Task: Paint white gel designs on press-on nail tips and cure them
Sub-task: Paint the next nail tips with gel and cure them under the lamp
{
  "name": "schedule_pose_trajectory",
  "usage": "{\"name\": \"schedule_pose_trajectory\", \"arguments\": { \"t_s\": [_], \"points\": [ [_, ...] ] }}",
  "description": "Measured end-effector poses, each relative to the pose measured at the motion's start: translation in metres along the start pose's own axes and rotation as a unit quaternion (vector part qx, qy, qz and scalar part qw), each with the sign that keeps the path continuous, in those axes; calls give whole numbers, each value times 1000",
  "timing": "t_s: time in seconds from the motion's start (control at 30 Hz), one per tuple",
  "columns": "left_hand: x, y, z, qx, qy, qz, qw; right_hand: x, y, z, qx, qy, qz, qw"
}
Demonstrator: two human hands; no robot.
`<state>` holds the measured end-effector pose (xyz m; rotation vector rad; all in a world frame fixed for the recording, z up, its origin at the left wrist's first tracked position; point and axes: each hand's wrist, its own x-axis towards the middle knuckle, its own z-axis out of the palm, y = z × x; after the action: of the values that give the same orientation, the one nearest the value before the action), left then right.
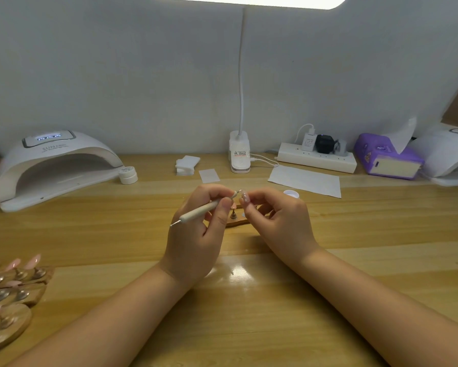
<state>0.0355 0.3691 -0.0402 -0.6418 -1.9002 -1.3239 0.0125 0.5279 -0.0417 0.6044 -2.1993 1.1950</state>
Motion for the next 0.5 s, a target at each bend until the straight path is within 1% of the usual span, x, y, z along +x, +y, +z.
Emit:
{"name": "schedule_pose_trajectory", "arguments": {
  "t_s": [0.13, 0.5],
  "points": [
    [1, 1, 0, 3, 6, 7, 1000, 0, 0, 0, 5, 1, 3, 1000],
    [0, 1, 0, -8, -5, -6, 1000, 0, 0, 0, 6, -2, 0, 1000]
  ]
}}
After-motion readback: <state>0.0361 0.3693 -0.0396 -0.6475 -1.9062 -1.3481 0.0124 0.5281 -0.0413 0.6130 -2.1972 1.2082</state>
